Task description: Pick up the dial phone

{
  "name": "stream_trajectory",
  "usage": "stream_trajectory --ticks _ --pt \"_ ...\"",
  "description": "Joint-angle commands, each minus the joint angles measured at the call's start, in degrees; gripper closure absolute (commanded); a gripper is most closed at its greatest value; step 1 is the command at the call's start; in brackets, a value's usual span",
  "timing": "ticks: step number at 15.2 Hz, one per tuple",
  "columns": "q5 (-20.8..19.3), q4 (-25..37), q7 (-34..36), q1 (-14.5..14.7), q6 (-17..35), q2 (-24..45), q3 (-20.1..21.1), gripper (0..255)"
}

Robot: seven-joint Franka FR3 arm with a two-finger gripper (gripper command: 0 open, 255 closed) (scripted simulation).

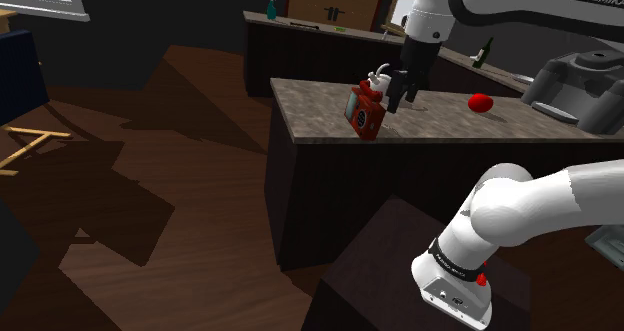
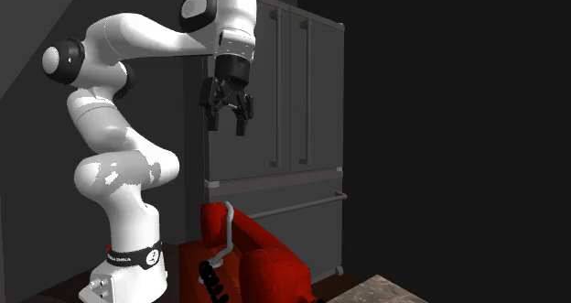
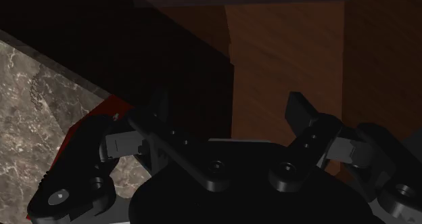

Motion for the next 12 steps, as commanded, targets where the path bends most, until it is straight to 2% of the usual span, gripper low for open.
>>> stream_trajectory --ticks 1,12 --pt "0.0 0.0 0.0 0.0 0.0 0.0 0.0 0" --pt "-3.5 8.5 -2.0 -5.9 10.9 17.9 -8.2 0"
